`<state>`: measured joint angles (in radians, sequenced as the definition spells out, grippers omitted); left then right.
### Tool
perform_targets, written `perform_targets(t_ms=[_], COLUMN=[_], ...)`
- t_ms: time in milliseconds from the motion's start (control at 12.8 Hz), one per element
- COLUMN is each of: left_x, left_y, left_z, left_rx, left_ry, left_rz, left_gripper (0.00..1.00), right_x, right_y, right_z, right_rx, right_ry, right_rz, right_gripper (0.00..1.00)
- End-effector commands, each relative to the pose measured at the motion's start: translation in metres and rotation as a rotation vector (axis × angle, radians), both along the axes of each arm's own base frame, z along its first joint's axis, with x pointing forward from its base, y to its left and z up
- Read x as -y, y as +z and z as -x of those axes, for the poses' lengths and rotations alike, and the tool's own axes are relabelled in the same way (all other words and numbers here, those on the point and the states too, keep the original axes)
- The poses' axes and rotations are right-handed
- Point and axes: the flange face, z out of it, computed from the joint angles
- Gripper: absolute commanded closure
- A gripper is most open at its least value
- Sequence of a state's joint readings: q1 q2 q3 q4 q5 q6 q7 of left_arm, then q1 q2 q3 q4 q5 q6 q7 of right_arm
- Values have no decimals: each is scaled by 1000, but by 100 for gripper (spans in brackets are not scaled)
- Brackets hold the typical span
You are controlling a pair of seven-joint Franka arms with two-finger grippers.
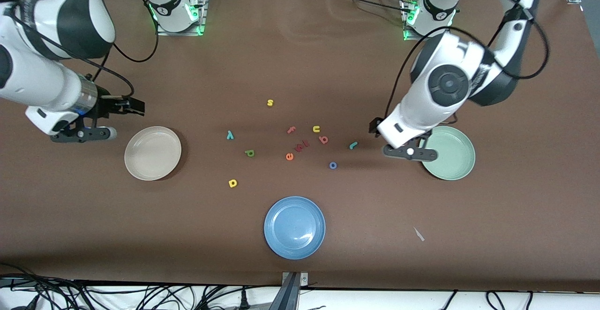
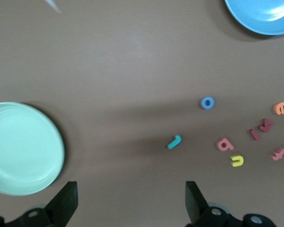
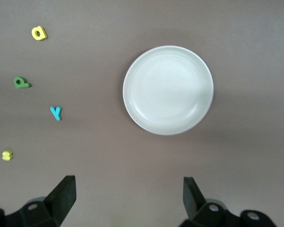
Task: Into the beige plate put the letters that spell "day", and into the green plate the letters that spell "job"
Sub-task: 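Reach down and grasp a cyan letter with each gripper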
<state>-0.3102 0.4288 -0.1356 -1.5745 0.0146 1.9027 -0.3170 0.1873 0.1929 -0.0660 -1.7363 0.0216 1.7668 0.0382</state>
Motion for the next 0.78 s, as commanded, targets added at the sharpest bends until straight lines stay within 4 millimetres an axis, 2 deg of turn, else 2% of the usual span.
perform_targets(t_ms=[0,157,314,549,706], left_x=[26,47,53,55,56], left_y=[-30,-52,-73,-91,-110], left_z=[-11,-7,-11,-8,-4], left_rx=[-24,-17,4,-10,-20], left_ry=[-20,-53,-63,-244,-283], left_rz=[23,29,40,54,56], left_gripper=[0,0,0,0,0], right_x=[-33,-75,-109,-133,-153], right_y=[-59,-97,-126,-172,-201], right_z=[12,15,22,47,58], right_rx=[38,60,47,116,145], right_ry=[-15,-56,-67,-80,-73], right_rz=[-13,2,20,5,-3], right_gripper=[0,0,0,0,0])
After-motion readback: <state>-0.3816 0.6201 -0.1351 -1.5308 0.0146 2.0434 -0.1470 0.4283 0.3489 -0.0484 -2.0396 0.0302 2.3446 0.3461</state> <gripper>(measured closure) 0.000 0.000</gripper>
